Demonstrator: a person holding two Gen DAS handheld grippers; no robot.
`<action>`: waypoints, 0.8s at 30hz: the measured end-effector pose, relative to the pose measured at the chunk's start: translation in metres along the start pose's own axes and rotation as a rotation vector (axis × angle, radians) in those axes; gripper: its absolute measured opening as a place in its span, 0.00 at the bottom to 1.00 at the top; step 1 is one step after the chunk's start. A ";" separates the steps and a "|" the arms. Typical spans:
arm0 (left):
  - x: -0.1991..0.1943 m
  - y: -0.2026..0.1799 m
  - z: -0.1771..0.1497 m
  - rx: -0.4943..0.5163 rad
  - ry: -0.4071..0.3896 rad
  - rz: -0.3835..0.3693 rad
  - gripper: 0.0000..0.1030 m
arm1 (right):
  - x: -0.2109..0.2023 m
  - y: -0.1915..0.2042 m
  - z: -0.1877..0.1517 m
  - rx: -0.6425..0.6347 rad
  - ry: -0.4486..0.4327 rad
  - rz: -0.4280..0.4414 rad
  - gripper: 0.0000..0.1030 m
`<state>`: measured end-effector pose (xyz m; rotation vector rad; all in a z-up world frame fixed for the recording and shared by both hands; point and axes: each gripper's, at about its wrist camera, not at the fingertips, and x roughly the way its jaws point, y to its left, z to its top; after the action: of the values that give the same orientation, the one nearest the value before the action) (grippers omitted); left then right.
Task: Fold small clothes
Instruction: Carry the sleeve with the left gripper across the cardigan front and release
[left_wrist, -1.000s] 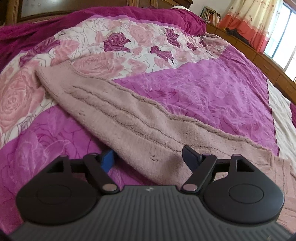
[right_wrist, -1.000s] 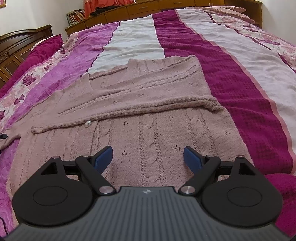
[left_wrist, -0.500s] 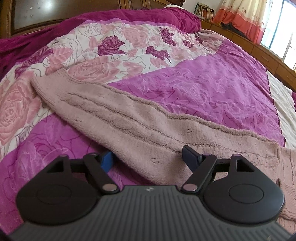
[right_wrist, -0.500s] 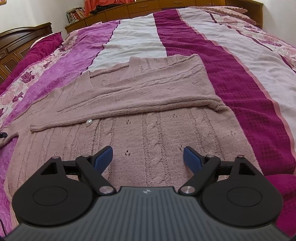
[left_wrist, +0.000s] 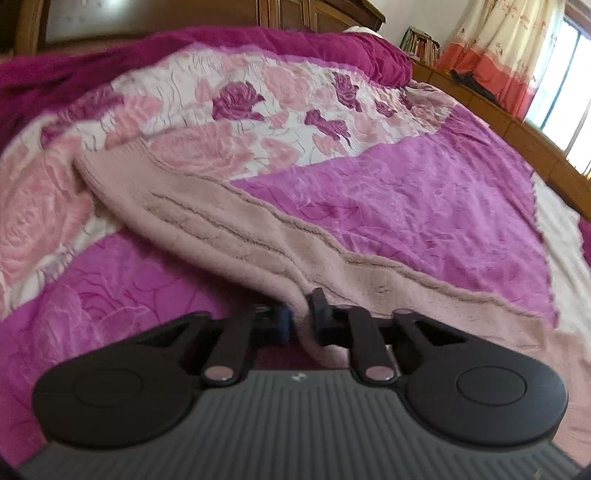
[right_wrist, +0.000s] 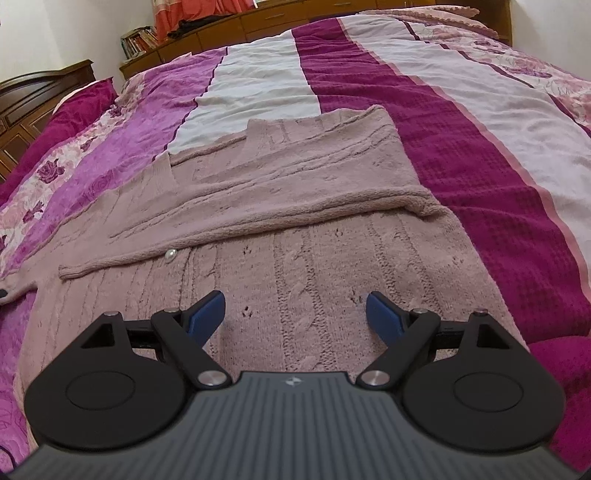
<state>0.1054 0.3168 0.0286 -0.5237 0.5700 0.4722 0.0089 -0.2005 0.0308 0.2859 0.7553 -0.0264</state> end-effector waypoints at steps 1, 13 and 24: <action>-0.003 0.001 0.002 -0.014 -0.010 -0.014 0.09 | 0.000 0.000 0.000 -0.001 -0.001 0.001 0.86; -0.069 -0.042 0.011 0.072 -0.181 -0.182 0.08 | -0.005 -0.004 0.001 0.013 -0.026 0.014 0.86; -0.121 -0.110 -0.005 0.134 -0.233 -0.398 0.08 | -0.012 -0.018 -0.001 0.064 -0.048 0.034 0.86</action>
<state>0.0737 0.1968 0.1355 -0.4329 0.2612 0.1115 -0.0031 -0.2180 0.0338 0.3577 0.7024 -0.0256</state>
